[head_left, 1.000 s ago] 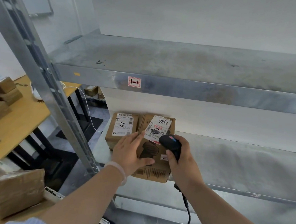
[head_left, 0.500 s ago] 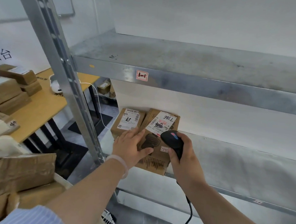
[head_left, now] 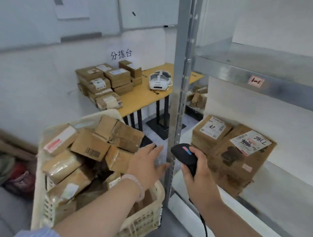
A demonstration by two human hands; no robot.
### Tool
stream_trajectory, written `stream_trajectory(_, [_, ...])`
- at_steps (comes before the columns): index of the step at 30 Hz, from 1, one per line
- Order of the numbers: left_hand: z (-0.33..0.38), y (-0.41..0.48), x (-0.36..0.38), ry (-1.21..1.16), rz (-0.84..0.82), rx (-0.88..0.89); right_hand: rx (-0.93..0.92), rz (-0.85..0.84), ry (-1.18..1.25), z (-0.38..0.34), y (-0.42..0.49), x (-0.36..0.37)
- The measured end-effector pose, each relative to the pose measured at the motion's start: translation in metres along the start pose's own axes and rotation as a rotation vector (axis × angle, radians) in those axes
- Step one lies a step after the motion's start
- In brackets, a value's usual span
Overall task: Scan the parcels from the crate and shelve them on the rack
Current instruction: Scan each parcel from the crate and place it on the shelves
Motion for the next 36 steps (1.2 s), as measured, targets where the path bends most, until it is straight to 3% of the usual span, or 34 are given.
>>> stream_trajectory(9, [-0.118,-0.042,-0.031,-0.218,0.066,-0.295,-0.074,-0.188,-0.018,-0.047,0.023,0.082])
stream_trajectory(14, [-0.151,-0.013,-0.056,-0.296,0.085,-0.265,-0.037,-0.175,0.017,-0.066,0.061,0.112])
stream_trajectory(19, [-0.184,0.038,-0.092,-0.204,0.076,-0.256,0.051,-0.149,0.056,-0.08,0.099,0.144])
stream_trajectory(27, [-0.236,0.125,-0.11,-0.191,-0.042,-0.289,0.191,-0.042,0.026,-0.085,0.15,0.178])
stream_trajectory(32, [-0.251,0.147,-0.096,-0.411,-0.152,-0.314,0.248,0.012,0.03,-0.083,0.163,0.19])
stream_trajectory(36, [-0.257,0.144,-0.097,-0.472,-0.086,-0.318,0.286,0.035,0.023,-0.083,0.162,0.197])
Point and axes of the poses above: each hand's wrist, its own y-axis towards the middle knuckle, its own x-axis out of the palm, z = x × y, the point moved 6 cm from there along y, towards the middle knuckle, and after that the axes turned 6 degrees about -z, right-handed, at the moved point
